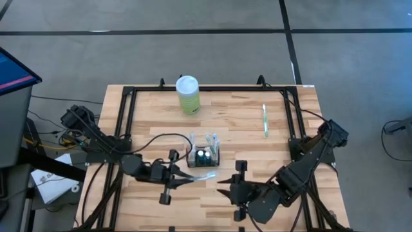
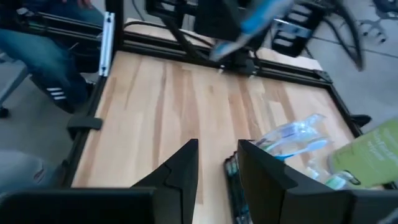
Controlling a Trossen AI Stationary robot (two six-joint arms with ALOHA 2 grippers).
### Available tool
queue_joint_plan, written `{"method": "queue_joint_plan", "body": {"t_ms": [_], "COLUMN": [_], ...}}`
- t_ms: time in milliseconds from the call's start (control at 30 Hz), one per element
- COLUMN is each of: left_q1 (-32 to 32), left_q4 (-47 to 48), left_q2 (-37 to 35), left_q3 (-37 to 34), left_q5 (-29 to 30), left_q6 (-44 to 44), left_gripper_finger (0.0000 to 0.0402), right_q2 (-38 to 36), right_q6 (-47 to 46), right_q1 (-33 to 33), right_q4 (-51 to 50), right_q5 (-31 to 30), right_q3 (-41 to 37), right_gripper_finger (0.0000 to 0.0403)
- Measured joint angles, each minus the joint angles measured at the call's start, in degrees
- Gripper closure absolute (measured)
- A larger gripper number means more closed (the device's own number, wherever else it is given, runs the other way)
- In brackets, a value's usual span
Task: Pick & Place toothbrushing station
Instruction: Put the blue toothbrush into the wire organizer
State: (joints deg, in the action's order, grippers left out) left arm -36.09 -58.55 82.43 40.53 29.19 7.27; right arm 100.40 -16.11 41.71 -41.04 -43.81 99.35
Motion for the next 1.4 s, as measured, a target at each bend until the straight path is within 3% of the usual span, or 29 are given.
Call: {"method": "queue_joint_plan", "body": {"t_ms": [333, 700, 933, 1400], "left_q1": [-1.5, -1.6, -1.6, -1.8], "left_q4": [-3.1, -3.1, -3.0, -3.0], "left_q2": [0.0, 0.0, 0.0, 0.0], "left_q3": [-0.6, -0.7, -0.7, -0.7], "left_q5": [-0.3, -0.3, -0.3, -0.6], "left_q6": [3.4, 3.4, 3.4, 3.4], "left_gripper_finger": [0.0383, 0.0383, 0.0383, 0.0383], "right_q2": [0.2, -0.6, -3.2, -3.8], "right_q6": [0.3, 11.9, 18.1, 26.3], "right_q1": [-3.8, -3.9, -3.9, -4.9], "right_q4": [3.2, 34.5, 47.5, 63.1], "right_q5": [-3.0, -2.4, -2.6, -1.8], "right_q3": [-0.7, -16.8, -21.5, -24.9], "right_gripper_finger": [0.0301, 0.0301, 0.0301, 0.03]}}
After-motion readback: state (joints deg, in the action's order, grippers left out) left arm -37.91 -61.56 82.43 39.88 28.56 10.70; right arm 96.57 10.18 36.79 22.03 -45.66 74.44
